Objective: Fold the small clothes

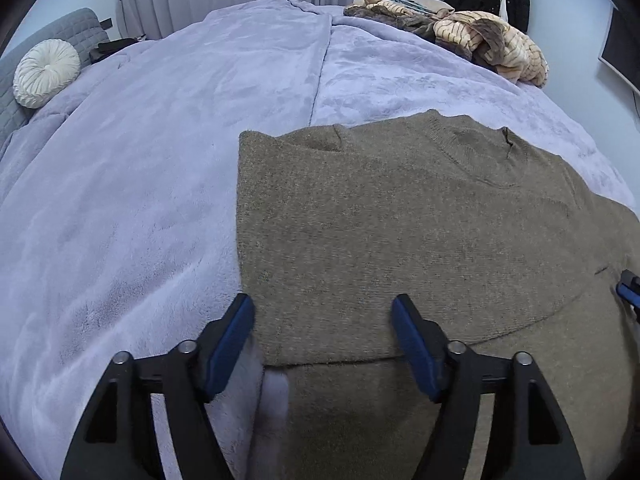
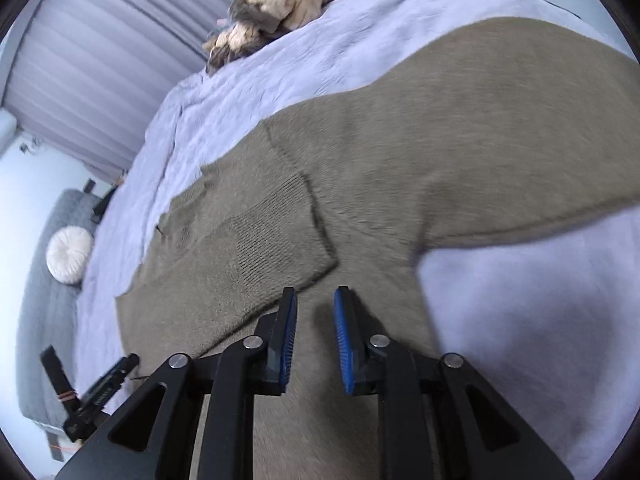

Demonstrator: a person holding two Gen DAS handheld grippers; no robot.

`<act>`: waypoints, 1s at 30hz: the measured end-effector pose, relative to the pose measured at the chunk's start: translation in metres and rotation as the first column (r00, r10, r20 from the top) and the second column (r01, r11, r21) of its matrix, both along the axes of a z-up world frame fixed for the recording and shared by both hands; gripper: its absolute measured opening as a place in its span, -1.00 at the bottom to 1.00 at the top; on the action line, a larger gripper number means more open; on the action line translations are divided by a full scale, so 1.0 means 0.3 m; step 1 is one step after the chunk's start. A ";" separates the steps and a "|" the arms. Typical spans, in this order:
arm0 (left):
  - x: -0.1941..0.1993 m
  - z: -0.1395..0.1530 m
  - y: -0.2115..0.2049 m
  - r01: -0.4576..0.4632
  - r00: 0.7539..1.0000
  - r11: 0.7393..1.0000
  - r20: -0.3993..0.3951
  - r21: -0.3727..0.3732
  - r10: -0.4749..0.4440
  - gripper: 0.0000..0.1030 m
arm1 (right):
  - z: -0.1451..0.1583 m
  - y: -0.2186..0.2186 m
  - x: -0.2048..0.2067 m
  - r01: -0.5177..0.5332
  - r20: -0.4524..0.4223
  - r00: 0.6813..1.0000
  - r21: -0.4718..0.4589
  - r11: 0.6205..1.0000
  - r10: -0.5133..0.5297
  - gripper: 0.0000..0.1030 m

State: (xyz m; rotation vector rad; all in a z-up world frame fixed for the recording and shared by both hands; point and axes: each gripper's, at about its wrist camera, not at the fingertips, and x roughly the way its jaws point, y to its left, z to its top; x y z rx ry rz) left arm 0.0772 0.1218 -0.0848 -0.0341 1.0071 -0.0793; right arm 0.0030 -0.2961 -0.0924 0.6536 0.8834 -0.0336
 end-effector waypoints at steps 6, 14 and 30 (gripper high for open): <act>-0.047 0.040 -0.156 0.076 0.997 0.997 -0.005 -0.006 -0.076 0.44 | 0.047 -0.172 -0.149 0.107 0.047 0.993 0.054 0.993 -0.110 0.03; -0.117 0.047 -0.354 0.155 0.987 0.988 -0.040 -0.015 -0.156 0.63 | 0.086 -0.440 -0.326 0.319 0.085 0.940 0.119 0.940 -0.330 0.08; -0.160 0.072 -0.608 0.197 0.980 0.980 -0.029 0.028 -0.196 0.98 | 0.038 -0.760 -0.421 0.489 0.127 0.822 0.342 0.802 -0.555 0.19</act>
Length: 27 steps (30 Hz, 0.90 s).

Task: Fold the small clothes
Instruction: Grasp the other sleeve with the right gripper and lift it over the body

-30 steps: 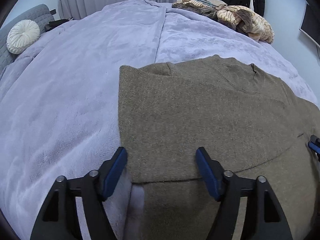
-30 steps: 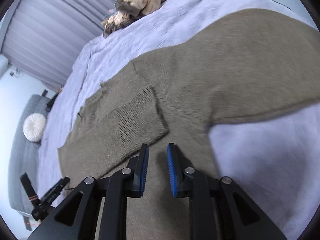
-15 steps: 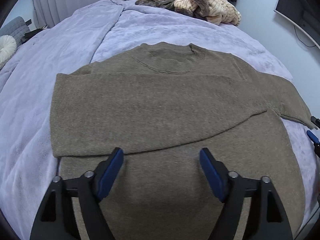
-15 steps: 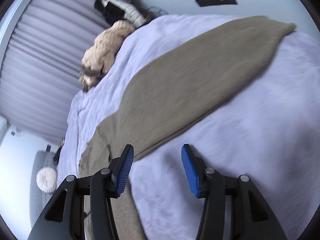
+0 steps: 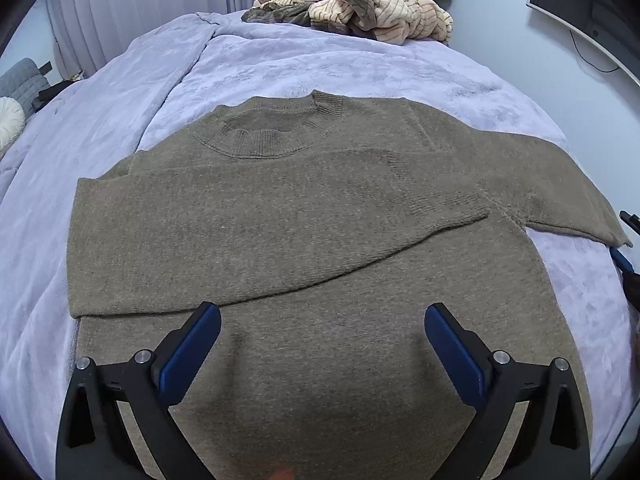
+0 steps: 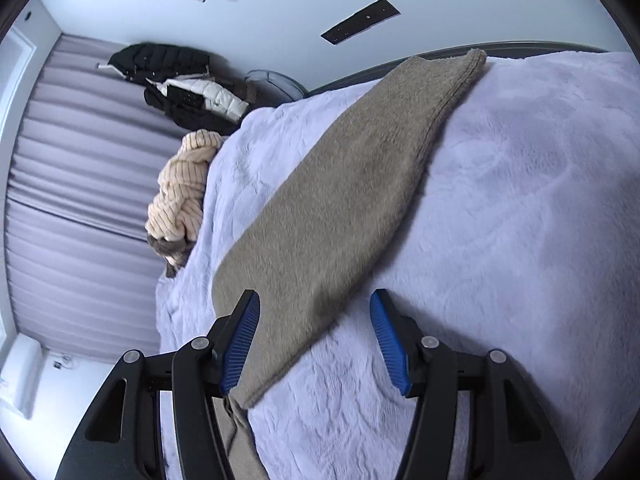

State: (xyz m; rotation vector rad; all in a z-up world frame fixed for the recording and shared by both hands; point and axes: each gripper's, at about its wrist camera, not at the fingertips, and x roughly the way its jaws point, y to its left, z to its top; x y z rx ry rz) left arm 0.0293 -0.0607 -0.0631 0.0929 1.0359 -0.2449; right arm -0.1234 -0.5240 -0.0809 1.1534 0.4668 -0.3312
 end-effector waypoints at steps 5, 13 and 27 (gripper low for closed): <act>0.006 -0.028 -0.040 0.016 0.999 1.000 -0.045 0.003 -0.015 0.98 | -0.022 -0.062 0.022 0.053 0.068 0.996 0.085 0.995 -0.059 0.19; -0.005 -0.008 -0.074 0.022 1.000 0.998 -0.002 0.052 -0.022 0.98 | -0.056 -0.110 0.058 -0.007 0.174 0.984 0.184 0.983 -0.025 -0.87; 0.013 -0.007 -0.037 0.000 1.000 0.999 -0.004 0.039 0.001 0.98 | 0.112 0.007 0.156 -0.183 0.282 0.945 0.039 0.982 0.165 -0.87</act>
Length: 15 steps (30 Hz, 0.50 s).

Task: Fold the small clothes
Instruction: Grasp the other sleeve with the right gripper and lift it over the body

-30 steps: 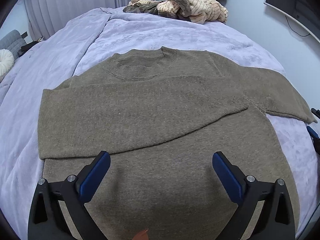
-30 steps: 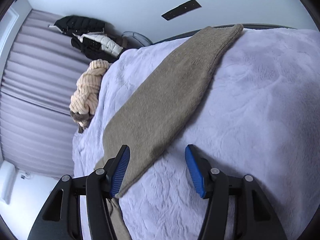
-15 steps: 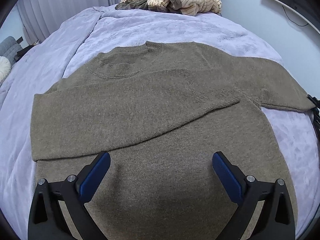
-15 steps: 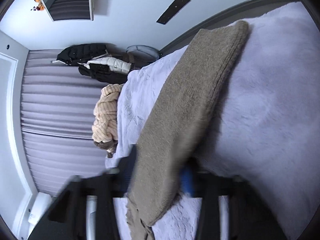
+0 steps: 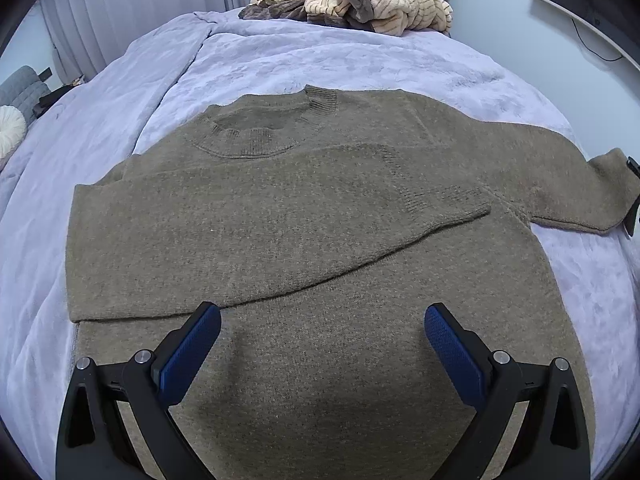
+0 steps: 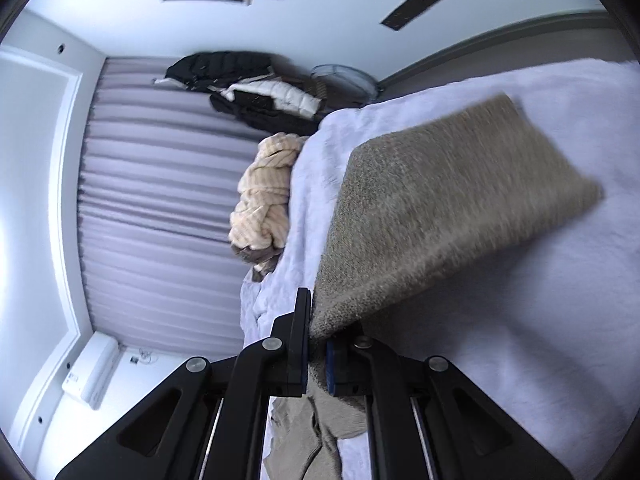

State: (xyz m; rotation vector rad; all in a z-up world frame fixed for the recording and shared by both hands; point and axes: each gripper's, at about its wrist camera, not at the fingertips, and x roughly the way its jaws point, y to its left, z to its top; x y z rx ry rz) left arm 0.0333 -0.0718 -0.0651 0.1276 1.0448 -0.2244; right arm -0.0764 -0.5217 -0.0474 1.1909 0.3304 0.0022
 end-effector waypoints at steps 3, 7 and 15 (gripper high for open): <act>0.005 0.003 0.018 -0.005 1.000 1.000 0.007 -0.003 0.006 0.98 | 0.078 0.080 0.063 -0.077 0.015 0.997 -0.079 0.994 0.078 -0.87; 0.015 0.012 0.070 -0.031 0.999 0.999 0.018 -0.023 0.032 0.98 | 0.171 0.246 0.165 -0.205 0.016 0.977 -0.192 0.960 0.212 -0.87; 0.059 0.008 0.243 -0.152 0.988 0.987 0.027 -0.062 0.153 0.98 | 0.154 0.748 0.403 -0.515 -0.154 0.855 -0.361 0.777 0.495 -0.86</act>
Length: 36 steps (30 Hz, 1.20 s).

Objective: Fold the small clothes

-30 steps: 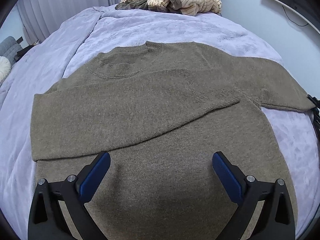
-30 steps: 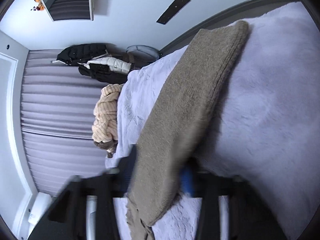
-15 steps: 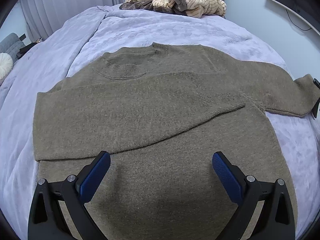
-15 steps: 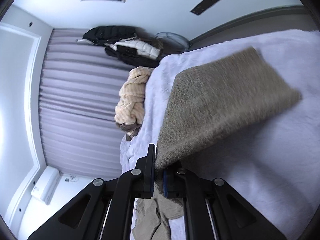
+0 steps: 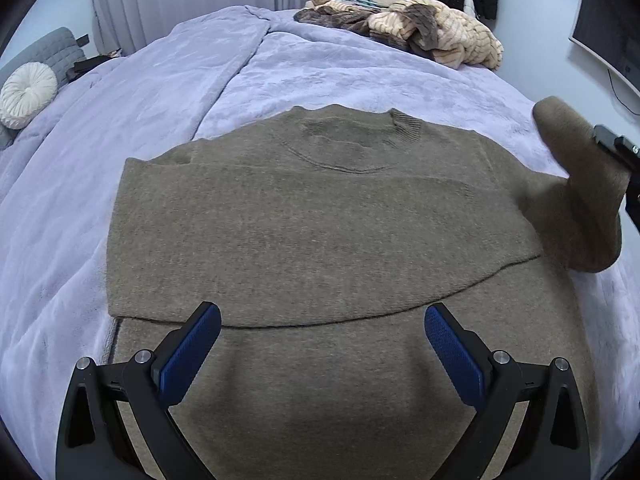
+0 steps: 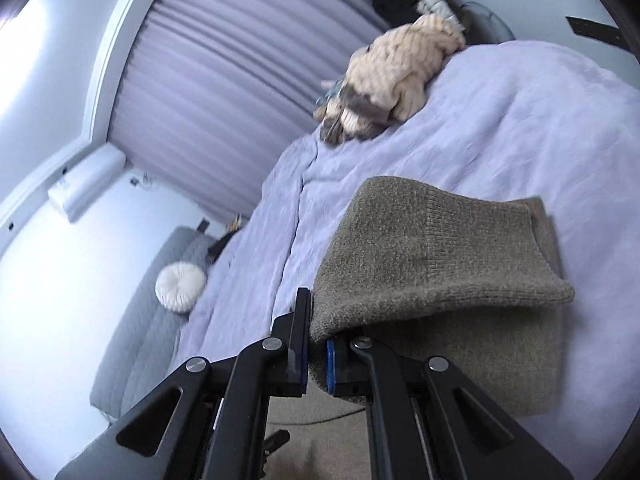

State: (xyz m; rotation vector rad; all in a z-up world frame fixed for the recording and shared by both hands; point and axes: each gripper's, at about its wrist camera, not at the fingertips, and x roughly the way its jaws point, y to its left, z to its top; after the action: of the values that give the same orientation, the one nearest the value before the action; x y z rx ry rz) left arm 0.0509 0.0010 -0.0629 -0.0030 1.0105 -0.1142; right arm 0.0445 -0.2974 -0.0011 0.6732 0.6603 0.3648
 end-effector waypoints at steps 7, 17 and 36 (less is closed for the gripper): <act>0.038 -0.033 0.153 -0.092 0.996 0.995 -0.002 -0.038 0.092 0.98 | -0.261 0.223 0.101 -0.071 -0.229 0.972 -0.055 0.996 0.057 -0.80; 0.096 -0.084 0.279 -0.082 0.997 0.945 -0.023 -0.315 0.079 0.98 | -0.301 0.102 0.066 0.117 -0.269 0.958 0.031 0.993 -0.104 0.02; 0.145 -0.115 0.365 -0.016 0.998 0.758 -0.053 -0.652 -0.024 0.98 | -0.348 0.601 0.100 -0.360 -0.330 0.899 -0.185 0.914 0.287 -0.19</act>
State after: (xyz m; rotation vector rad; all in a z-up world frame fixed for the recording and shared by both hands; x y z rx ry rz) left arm 0.0943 0.1105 -0.0974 -0.6544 0.9852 -0.4738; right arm 0.0744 -0.1171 -0.1056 0.3819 1.0942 0.4888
